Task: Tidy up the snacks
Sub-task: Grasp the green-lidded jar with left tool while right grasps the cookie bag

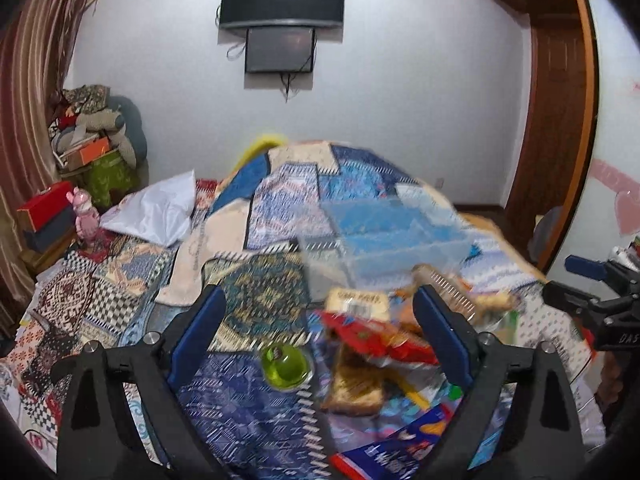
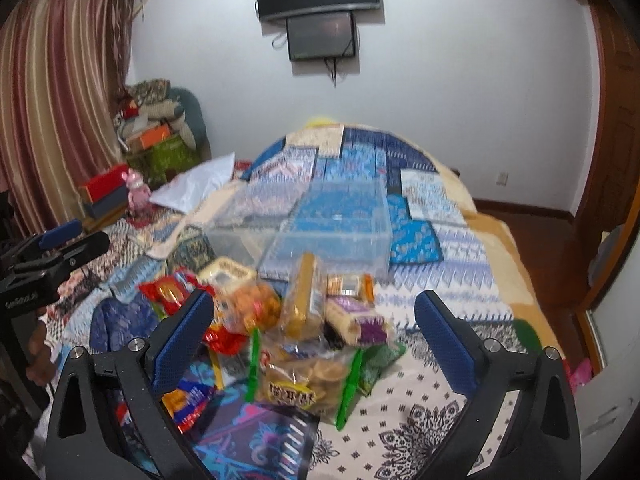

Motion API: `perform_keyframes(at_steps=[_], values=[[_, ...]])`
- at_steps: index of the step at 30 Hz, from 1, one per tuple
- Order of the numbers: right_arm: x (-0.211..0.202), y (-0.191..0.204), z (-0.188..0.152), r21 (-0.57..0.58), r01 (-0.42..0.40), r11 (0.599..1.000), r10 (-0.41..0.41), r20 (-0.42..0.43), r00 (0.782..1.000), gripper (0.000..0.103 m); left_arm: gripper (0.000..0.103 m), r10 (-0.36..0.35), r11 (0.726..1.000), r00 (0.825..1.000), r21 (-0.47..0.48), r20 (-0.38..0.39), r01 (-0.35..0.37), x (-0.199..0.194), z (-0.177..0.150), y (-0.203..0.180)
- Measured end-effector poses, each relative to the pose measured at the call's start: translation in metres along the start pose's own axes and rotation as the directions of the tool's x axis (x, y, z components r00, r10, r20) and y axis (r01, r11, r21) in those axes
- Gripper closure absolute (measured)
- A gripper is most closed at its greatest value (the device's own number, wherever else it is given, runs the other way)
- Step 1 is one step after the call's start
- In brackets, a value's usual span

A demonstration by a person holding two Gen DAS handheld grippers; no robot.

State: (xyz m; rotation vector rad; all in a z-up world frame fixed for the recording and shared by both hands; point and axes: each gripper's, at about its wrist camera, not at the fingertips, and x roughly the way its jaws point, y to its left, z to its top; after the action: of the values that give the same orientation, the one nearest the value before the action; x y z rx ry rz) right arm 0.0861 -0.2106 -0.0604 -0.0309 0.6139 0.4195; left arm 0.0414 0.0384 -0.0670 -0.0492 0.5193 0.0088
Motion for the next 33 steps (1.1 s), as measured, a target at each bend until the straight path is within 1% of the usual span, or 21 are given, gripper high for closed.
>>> perform_keyframes(at_steps=[1, 3, 6, 8, 11, 14, 17, 18, 19, 21, 23, 26, 27, 30, 32, 33], values=[[0.001, 0.000, -0.001, 0.000, -0.001, 1.000, 0.001, -0.010, 1.000, 0.004, 0.009, -0.002, 1.000, 1.000, -0.002, -0.018, 0.002, 0.005, -0.003, 0.003], [0.007, -0.001, -0.008, 0.000, -0.010, 1.000, 0.010, -0.049, 0.999, 0.004, 0.016, -0.026, 1.000, 0.997, -0.015, -0.068, 0.025, 0.013, -0.011, 0.009], [0.014, -0.002, -0.018, 0.001, -0.022, 1.000, 0.022, -0.098, 0.995, 0.004, 0.018, -0.051, 0.999, 0.989, -0.020, -0.142, 0.048, 0.024, -0.024, 0.015], [0.019, -0.002, -0.023, 0.001, -0.027, 1.000, 0.027, -0.130, 0.991, 0.005, 0.018, -0.046, 0.999, 0.984, -0.014, -0.173, 0.045, 0.024, -0.031, 0.015], [0.024, -0.001, -0.031, 0.002, -0.028, 1.000, 0.028, -0.164, 0.986, 0.005, 0.018, -0.034, 0.999, 0.978, -0.004, -0.206, 0.034, 0.026, -0.039, 0.014], [0.034, -0.003, -0.036, 0.020, -0.033, 0.999, 0.036, -0.201, 0.979, 0.005, 0.018, -0.006, 1.000, 0.971, -0.013, -0.240, 0.003, 0.036, -0.044, 0.019], [0.044, -0.006, -0.040, 0.050, -0.039, 0.998, 0.050, -0.235, 0.971, 0.005, 0.018, -0.003, 0.998, 0.963, -0.059, -0.269, -0.013, 0.048, -0.048, 0.032], [0.047, -0.007, -0.041, 0.062, -0.043, 0.997, 0.057, -0.247, 0.967, 0.005, 0.018, 0.006, 0.998, 0.962, -0.061, -0.274, -0.024, 0.053, -0.048, 0.037], [0.050, -0.007, -0.041, 0.071, -0.045, 0.996, 0.062, -0.255, 0.965, 0.005, 0.020, 0.007, 0.997, 0.960, -0.076, -0.281, -0.030, 0.057, -0.048, 0.042], [0.056, -0.008, -0.042, 0.086, -0.049, 0.995, 0.071, -0.270, 0.960, 0.005, 0.025, 0.006, 0.994, 0.956, -0.099, -0.293, -0.036, 0.067, -0.049, 0.047], [0.060, -0.009, -0.042, 0.096, -0.048, 0.994, 0.073, -0.281, 0.957, 0.006, 0.028, 0.005, 0.993, 0.953, -0.107, -0.302, -0.040, 0.076, -0.049, 0.048], [0.067, -0.009, -0.044, 0.114, -0.049, 0.992, 0.082, -0.301, 0.950, 0.013, 0.036, 0.006, 0.993, 0.946, -0.106, -0.323, -0.043, 0.091, -0.051, 0.049], [0.069, -0.010, -0.045, 0.123, -0.049, 0.991, 0.085, -0.308, 0.947, 0.014, 0.039, -0.002, 0.993, 0.944, -0.115, -0.330, -0.038, 0.096, -0.052, 0.047], [0.072, -0.013, -0.047, 0.170, -0.075, 0.983, 0.126, -0.315, 0.941, 0.015, 0.043, -0.003, 0.991, 0.935, -0.129, -0.355, -0.045, 0.109, -0.055, 0.048], [0.072, -0.014, -0.048, 0.183, -0.088, 0.979, 0.143, -0.311, 0.940, 0.020, 0.043, -0.010, 0.988, 0.931, -0.147, -0.364, -0.047, 0.116, -0.057, 0.049], [0.071, -0.014, -0.048, 0.186, -0.097, 0.978, 0.152, -0.311, 0.938, 0.025, 0.047, -0.007, 0.988, 0.930, -0.147, -0.367, -0.050, 0.117, -0.058, 0.050]])
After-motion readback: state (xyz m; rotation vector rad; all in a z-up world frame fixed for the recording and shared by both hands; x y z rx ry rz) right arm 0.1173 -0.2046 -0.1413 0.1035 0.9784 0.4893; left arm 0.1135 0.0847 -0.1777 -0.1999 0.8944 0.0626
